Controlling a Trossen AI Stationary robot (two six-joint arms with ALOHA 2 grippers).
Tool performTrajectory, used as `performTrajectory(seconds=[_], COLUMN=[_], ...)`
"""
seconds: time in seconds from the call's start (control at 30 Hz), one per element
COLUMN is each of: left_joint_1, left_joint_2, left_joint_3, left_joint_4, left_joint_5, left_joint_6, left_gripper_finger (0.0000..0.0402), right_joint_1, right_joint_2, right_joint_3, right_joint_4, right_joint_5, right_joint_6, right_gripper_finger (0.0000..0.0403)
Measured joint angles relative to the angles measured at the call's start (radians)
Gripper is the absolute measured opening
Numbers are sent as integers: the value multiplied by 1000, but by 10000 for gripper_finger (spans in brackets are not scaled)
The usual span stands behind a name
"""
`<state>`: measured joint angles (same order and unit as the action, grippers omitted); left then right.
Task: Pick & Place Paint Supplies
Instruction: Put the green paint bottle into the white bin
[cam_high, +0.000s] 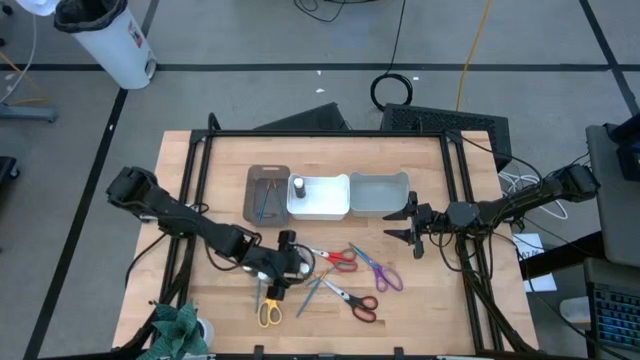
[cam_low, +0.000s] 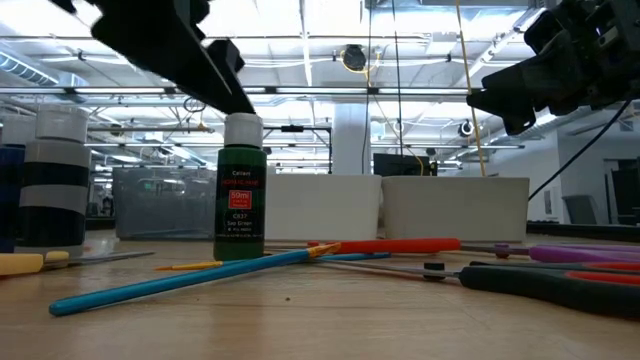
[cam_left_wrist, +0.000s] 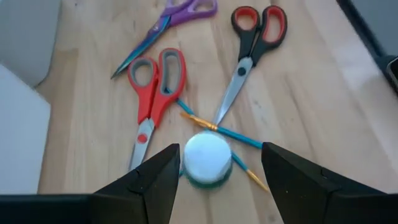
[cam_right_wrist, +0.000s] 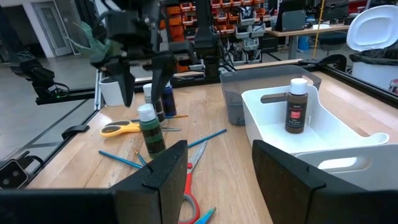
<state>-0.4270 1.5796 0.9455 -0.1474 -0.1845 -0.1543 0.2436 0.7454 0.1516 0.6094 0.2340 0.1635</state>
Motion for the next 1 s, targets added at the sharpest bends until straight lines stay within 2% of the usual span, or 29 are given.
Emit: performTrajectory(seconds=[0.17,0.47,0.57,0.73,0.87,1.0], left_joint_1=[7,15,15,15,32,60], left_joint_2=[47,48,48,47,7,-112], left_joint_3=[0,0,0,0,35,92], left_joint_4=[29,23,25,31,-63,-182], left_joint_5=[0,-7,-7,-7,-37,-143], left_joint_6=[23,48,48,39,-8,-24], left_gripper_finger=[235,232,209,120,118,118], right_joint_1=[0,0,0,0,0,0], right_joint_2=[0,1,1,1,1,1], right_joint_3=[0,0,0,0,0,0], right_joint_4=[6,2,0,1,0,0], right_joint_5=[0,0,0,0,0,0], right_joint_6=[0,0,0,0,0,0], right_gripper_finger=[171,171,171,171,171,171])
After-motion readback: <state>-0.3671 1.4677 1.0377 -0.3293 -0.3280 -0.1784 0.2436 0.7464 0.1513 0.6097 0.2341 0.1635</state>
